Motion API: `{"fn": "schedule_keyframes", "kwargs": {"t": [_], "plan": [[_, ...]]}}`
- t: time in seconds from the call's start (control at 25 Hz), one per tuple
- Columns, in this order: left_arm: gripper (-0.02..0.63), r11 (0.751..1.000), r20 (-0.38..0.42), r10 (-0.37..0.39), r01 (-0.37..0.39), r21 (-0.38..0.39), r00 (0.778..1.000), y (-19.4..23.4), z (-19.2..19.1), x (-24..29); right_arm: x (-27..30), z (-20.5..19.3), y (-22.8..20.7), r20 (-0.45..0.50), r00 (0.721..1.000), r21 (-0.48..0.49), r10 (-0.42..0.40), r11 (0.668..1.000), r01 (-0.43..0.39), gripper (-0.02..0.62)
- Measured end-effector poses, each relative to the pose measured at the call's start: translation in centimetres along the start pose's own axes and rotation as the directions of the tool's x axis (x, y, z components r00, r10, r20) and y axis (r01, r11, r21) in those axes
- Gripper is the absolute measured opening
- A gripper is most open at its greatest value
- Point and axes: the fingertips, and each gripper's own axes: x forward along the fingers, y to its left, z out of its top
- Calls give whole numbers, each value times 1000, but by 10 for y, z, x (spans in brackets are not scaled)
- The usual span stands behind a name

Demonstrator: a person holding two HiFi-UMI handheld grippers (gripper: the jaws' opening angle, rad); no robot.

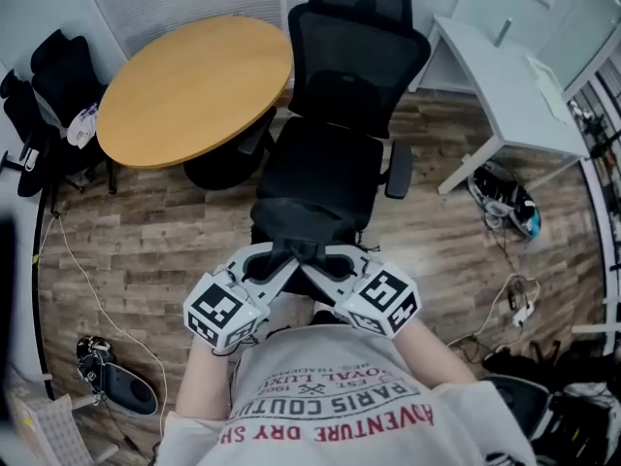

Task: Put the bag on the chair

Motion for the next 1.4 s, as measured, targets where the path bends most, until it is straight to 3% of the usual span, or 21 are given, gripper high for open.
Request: {"fn": "schedule_keyframes", "kwargs": {"t": [0.4,0.68,1.08,1.4], "plan": [[74,1000,17,-16,16,-15,1000,76,43,104,4,37,-135,16,998,13,-62,998,62,49],[72,994,4,-113,113,10,994,138,66,169,20,60,-224,39,989,66,-143,988,140,49],[72,944,-93,-316,323,64,944,245,90,252,65,96,-351,38,969,158,-244,959,236,49],[72,916,-162,-374,391,88,913,307,89,295,102,101,-421,1,948,216,-318,926,310,49]]}}
